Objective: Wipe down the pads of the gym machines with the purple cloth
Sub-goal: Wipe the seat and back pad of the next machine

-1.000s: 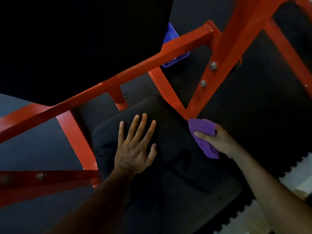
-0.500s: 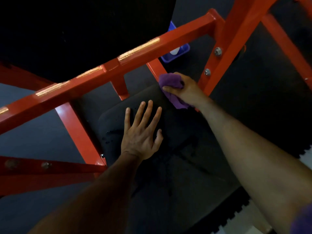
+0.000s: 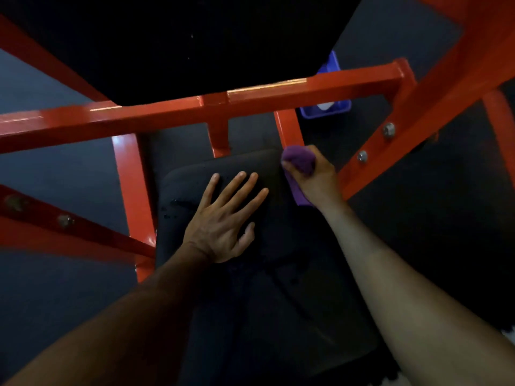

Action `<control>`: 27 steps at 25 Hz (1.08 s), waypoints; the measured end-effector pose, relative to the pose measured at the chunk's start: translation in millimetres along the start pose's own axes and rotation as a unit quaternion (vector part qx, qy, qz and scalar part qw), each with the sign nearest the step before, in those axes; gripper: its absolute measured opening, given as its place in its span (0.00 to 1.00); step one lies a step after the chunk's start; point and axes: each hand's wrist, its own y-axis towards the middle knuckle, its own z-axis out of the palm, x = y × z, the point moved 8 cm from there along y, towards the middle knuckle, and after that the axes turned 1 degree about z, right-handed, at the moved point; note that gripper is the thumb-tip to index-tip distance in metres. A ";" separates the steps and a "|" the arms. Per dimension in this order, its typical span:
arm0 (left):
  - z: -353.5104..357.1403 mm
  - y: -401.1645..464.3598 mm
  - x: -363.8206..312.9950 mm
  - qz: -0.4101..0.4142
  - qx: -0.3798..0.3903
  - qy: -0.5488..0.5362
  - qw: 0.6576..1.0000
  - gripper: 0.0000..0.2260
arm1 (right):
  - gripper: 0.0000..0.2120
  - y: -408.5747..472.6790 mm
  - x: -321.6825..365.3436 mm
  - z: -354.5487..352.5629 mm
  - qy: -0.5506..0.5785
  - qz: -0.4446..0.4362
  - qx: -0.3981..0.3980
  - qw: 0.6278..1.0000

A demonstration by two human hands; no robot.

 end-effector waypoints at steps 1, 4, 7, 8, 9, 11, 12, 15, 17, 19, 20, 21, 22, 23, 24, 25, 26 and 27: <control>0.9 1.7 -1.8 0.004 0.005 0.003 1.000 0.32 | 0.20 12.1 11.2 3.1 -0.005 -0.034 -0.004 0.999; -11.3 9.1 -8.8 -0.019 0.029 0.001 0.999 0.32 | 0.22 22.5 24.3 1.8 -0.022 -0.076 -0.006 0.997; -26.9 -31.8 -8.8 -0.170 0.034 -0.007 0.985 0.31 | 0.19 13.2 31.9 -1.4 -0.010 -0.088 0.050 0.995; -25.0 -55.9 -13.5 -0.228 0.025 -0.022 0.973 0.31 | 0.18 12.6 30.2 -0.9 -0.012 -0.073 0.076 0.994; -23.0 -77.5 -20.4 -0.254 0.014 -0.018 0.967 0.31 | 0.17 18.9 31.4 0.6 -0.003 -0.072 0.100 0.992; -22.2 -108.0 -32.1 -0.259 -0.021 -0.005 0.966 0.31 | 0.18 33.2 31.8 6.3 -0.007 -0.081 0.179 0.981; -17.1 -113.7 -27.8 -0.262 -0.037 -0.007 0.964 0.31 | 0.20 45.5 31.8 7.7 -0.013 -0.075 0.220 0.973; -10.4 -113.4 -21.4 -0.253 -0.056 -0.018 0.966 0.31 | 0.24 71.9 33.1 11.7 -0.019 -0.037 0.329 0.944; -6.8 -113.8 -22.0 -0.245 -0.062 -0.026 0.967 0.31 | 0.13 73.1 62.9 34.2 -0.076 -0.084 0.390 0.914; -8.1 -115.7 -21.2 -0.245 -0.068 -0.033 0.966 0.32 | 0.09 59.5 104.0 76.5 -0.171 -0.132 0.455 0.864; -7.5 -116.2 -19.8 -0.247 -0.067 -0.030 0.966 0.32 | 0.09 53.1 122.7 101.7 -0.205 -0.159 0.477 0.840; -7.3 -115.6 -19.3 -0.247 -0.062 -0.030 0.967 0.32 | 0.09 49.5 135.7 127.2 -0.218 -0.179 0.492 0.824; -7.6 -114.4 -20.2 -0.244 -0.057 -0.032 0.968 0.32 | 0.09 43.7 149.6 153.6 -0.228 -0.204 0.498 0.811; -8.3 -114.4 -20.4 -0.243 -0.055 -0.031 0.968 0.32 | 0.11 36.5 164.1 180.4 -0.229 -0.232 0.499 0.803; -8.3 -115.1 -20.6 -0.244 -0.057 -0.028 0.968 0.32 | 0.13 24.3 177.8 205.7 -0.231 -0.251 0.501 0.795; -7.9 -115.6 -20.9 -0.245 -0.056 -0.025 0.968 0.32 | 0.14 12.3 188.3 228.2 -0.235 -0.256 0.505 0.790; -7.7 -115.3 -20.9 -0.244 -0.053 -0.025 0.968 0.32 | 0.13 -0.1 196.3 242.1 -0.242 -0.257 0.518 0.779; -8.0 -114.9 -21.0 -0.243 -0.050 -0.026 0.968 0.32 | 0.12 -7.5 200.4 249.3 -0.248 -0.261 0.530 0.768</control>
